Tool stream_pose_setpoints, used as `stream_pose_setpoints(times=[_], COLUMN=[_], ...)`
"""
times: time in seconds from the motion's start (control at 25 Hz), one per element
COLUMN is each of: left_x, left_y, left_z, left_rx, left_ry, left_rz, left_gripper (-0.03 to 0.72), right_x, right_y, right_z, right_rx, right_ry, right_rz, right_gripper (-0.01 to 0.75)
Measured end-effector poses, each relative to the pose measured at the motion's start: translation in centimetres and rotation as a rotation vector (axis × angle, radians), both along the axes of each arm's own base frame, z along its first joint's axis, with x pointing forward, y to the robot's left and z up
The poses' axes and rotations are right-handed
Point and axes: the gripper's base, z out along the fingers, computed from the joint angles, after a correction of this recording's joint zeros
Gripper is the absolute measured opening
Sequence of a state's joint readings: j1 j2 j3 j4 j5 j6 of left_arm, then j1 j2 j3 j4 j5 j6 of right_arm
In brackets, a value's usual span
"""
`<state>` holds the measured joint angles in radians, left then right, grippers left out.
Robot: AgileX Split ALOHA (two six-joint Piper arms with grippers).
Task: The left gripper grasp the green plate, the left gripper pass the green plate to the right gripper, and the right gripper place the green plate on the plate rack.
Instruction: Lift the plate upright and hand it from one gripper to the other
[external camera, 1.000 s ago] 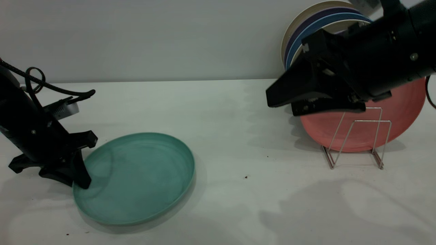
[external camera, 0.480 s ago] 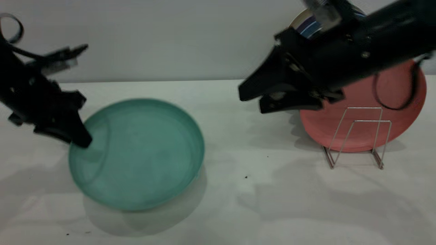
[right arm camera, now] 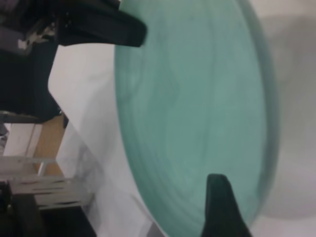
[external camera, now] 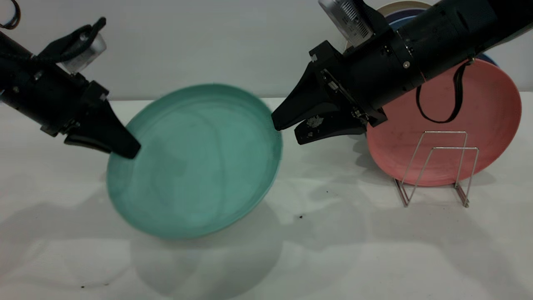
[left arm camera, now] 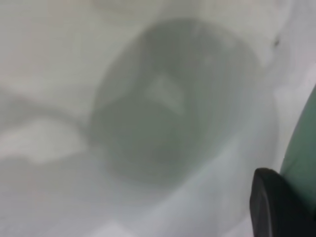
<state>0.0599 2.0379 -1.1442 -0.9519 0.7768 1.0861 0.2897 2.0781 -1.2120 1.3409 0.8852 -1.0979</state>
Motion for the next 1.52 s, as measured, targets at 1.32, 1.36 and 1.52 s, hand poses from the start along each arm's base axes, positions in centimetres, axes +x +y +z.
stream_pose_setpoints(times=[1.32, 1.36, 1.52], left_x=[-0.3, -0.5, -1.3], left_y=[-2.9, -2.8, -2.5], left_z=[4.9, 5.3, 6.8], left_rx=[-0.08, -0.065, -0.014], left_ry=[-0.136, -0.142, -0.15], left_rz=[-0.033, -0.043, -0.066], left_gripper=[0.715, 0.713, 0.667], right_x=[0.2, 0.3, 0.9], right_y=[0.0, -0.3, -2.8], right_z=[1.0, 1.4, 3.6], right_rx=[-0.015, -0.018, -0.054], right_ry=[-0.046, -0.059, -0.142], right_rz=[-0.028, -0.036, -0.058], right_gripper=[0.087, 0.087, 0.087])
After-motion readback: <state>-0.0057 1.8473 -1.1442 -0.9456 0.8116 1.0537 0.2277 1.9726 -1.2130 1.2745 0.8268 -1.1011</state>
